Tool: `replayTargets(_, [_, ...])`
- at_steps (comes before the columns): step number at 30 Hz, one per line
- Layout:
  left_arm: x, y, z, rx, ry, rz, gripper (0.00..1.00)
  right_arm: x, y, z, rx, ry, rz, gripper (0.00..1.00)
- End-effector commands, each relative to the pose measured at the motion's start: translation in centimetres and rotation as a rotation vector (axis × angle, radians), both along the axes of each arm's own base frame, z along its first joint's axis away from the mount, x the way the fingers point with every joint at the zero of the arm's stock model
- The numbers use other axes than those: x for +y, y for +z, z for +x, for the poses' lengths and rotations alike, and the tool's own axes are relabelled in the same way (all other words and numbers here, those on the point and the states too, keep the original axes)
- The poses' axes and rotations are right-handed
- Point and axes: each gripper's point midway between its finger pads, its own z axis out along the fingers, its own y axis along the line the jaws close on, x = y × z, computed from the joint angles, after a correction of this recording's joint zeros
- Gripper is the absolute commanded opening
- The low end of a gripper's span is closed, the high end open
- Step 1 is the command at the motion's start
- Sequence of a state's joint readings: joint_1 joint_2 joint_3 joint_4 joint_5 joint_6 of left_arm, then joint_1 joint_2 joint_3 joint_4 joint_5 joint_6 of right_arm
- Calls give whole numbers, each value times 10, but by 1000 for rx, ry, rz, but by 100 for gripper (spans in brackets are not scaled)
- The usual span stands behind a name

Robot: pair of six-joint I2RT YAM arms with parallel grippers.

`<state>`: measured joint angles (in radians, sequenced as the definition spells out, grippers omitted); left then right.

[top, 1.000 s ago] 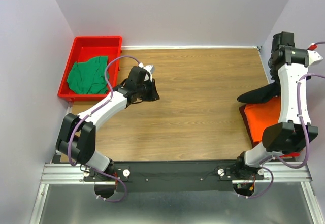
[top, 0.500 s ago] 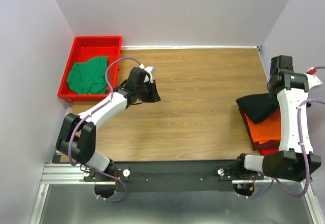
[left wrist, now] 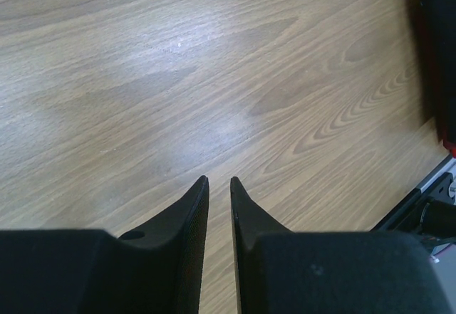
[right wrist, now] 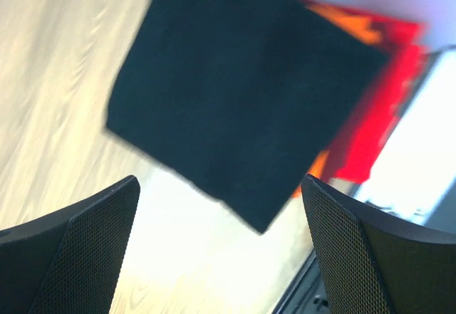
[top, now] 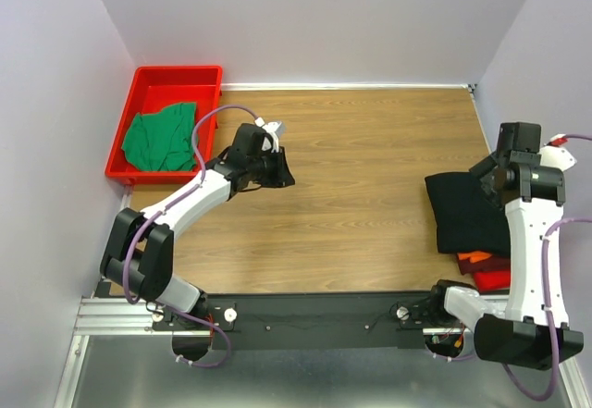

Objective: Fold and stack the t-shirts
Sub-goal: Reset both grippers

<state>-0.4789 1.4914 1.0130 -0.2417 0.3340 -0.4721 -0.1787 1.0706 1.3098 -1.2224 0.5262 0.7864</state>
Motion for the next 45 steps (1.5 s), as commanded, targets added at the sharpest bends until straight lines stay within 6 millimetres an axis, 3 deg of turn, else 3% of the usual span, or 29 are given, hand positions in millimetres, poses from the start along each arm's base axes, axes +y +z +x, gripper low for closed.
replayTargets(1, [-1, 18, -4, -49, -17, -36, 26, 30, 1, 38, -165, 203, 105, 100])
replayTargets(8, [3, 34, -3, -101, 7, -47, 26, 64, -24, 69, -208, 345, 202, 100])
replayTargets(11, [6, 41, -3, -125, 20, -49, 26, 89, -28, 86, -214, 391, 188, 100])
replayTargets(12, [8, 43, -3, -133, 27, -47, 26, 110, -26, 92, -210, 445, 161, 100])
replayTargets(14, [10, 49, -1, -153, 40, -46, 26, 135, -35, 103, -187, 487, 163, 100])
replayTargets(15, [13, 54, 1, -173, 54, -43, 26, 159, -32, 110, -205, 547, 158, 100])
replayTargets(18, [19, 63, 5, -207, 87, -25, 26, 196, -36, 122, -211, 626, 137, 100])
replayTargets(19, [21, 72, 6, -232, 94, -25, 26, 216, -29, 125, -234, 671, 118, 100])
replayTargets(20, [26, 75, 8, -249, 117, -13, 26, 237, -37, 127, -206, 724, 98, 100])
replayTargets(21, [28, 81, 10, -268, 131, -11, 26, 246, -30, 133, -221, 738, 75, 100])
replayTargets(26, [47, 118, 16, -384, 205, 22, 26, 304, -38, 141, -231, 943, 82, 100])
replayTargets(28, [55, 137, 17, -437, 231, 28, 26, 322, -24, 145, -311, 1011, 128, 100])
replayTargets(35, [92, 179, 13, -601, 367, 70, 29, 313, -11, 150, -372, 1042, 37, 100])
replayTargets(45, [104, 169, 12, -627, 398, 95, 31, 298, -32, 146, -324, 1032, -31, 100])
